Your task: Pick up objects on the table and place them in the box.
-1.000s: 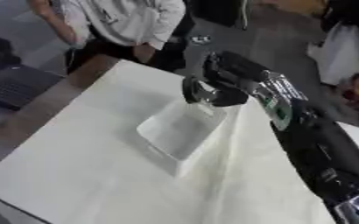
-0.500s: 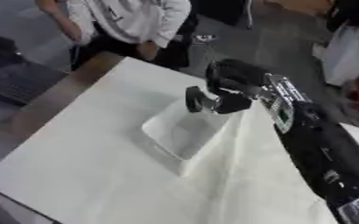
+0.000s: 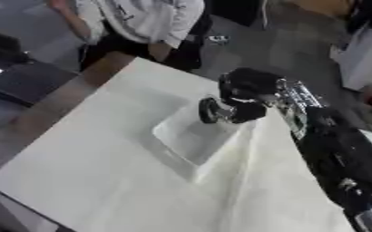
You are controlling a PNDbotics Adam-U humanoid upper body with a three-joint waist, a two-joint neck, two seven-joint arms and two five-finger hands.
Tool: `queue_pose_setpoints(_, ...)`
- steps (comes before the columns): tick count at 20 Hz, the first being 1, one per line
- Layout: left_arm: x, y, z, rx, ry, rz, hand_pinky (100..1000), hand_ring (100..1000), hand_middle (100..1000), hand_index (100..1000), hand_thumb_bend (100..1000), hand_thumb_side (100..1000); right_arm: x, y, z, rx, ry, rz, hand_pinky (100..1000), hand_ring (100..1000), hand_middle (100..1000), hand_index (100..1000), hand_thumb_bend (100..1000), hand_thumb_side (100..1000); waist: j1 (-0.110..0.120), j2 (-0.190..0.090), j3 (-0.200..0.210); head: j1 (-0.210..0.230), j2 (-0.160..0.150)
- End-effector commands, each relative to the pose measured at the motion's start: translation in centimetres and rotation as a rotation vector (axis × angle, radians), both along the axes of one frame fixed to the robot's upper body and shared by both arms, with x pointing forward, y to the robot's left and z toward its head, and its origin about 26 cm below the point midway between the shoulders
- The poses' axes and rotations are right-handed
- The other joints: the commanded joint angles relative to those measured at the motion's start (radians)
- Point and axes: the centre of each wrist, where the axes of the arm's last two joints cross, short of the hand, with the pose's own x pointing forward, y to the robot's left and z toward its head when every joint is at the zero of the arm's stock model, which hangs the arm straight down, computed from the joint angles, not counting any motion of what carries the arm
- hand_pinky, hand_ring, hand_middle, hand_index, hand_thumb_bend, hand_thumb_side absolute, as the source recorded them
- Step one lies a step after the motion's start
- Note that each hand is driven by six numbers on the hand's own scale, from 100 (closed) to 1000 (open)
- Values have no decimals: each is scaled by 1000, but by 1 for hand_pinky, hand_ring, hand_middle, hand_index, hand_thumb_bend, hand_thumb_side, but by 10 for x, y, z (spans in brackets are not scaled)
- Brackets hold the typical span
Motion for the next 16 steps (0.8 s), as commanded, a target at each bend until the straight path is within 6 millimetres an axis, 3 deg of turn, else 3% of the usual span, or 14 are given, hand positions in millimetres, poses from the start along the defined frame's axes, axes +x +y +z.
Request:
queue_pose_setpoints(1,-2,-2,8,11,-24,-14,821,626,727,732,194,812,1,-10,20,-17,-54,-32,100,225,252,284,100,917,10,-10,2,10,-9)
queue_pose_setpoints(5,-2,-2,9,12,-24,-14,823,626,727,732,194,812,1,-10,20,-66,-67,-47,169,387,396,403,100,913,10,-8,2,10,-8)
queue_pose_setpoints(10,-1,-2,9,11,-25,-16,823,626,727,732,195,812,2,-12,19,-79,-97,-58,207,444,459,469,100,917,9,-7,4,15,-11)
queue_pose_setpoints(16,-1,-2,9,12,-24,-18,824,626,727,732,194,813,1,-9,25,-98,-160,-41,321,540,554,536,100,883,7,-6,6,20,-15)
